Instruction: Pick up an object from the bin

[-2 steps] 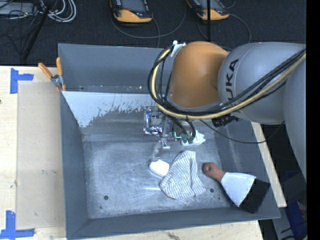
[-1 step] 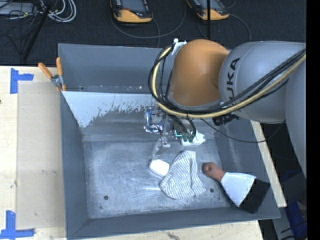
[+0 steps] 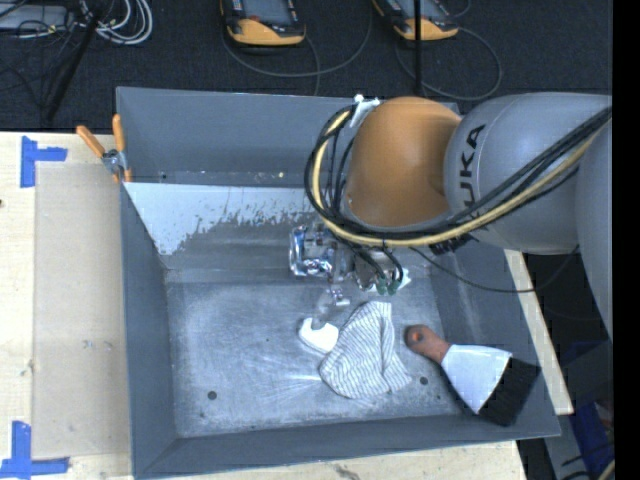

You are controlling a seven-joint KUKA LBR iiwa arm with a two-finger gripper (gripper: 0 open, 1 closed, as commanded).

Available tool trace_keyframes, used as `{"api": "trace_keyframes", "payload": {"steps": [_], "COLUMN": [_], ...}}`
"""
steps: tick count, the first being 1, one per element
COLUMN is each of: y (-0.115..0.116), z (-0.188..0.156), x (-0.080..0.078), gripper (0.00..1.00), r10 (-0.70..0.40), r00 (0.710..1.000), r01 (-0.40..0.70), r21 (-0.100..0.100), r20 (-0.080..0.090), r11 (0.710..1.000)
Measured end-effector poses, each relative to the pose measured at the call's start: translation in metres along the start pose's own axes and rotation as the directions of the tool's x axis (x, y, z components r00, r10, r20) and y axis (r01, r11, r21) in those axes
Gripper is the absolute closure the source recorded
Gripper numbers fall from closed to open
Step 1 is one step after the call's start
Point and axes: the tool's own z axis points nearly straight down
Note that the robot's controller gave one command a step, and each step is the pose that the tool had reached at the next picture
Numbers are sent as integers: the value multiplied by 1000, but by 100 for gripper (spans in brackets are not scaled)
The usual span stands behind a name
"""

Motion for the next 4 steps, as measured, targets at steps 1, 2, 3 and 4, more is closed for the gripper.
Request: {"api": "trace_keyframes", "payload": {"steps": [1, 2, 3, 4], "y": [-35, -42, -22, -55], "z": [42, 50, 50, 85], "x": [13, 16, -8, 51], "gripper": [0, 0, 0, 100], "r10": [-292, -365, -455, -664], "r00": [956, 931, 890, 748], "r01": [292, 365, 455, 664], "r21": [-1, -2, -2, -3], "r20": [-10, -10, -10, 1], "r11": [956, 931, 890, 748]}}
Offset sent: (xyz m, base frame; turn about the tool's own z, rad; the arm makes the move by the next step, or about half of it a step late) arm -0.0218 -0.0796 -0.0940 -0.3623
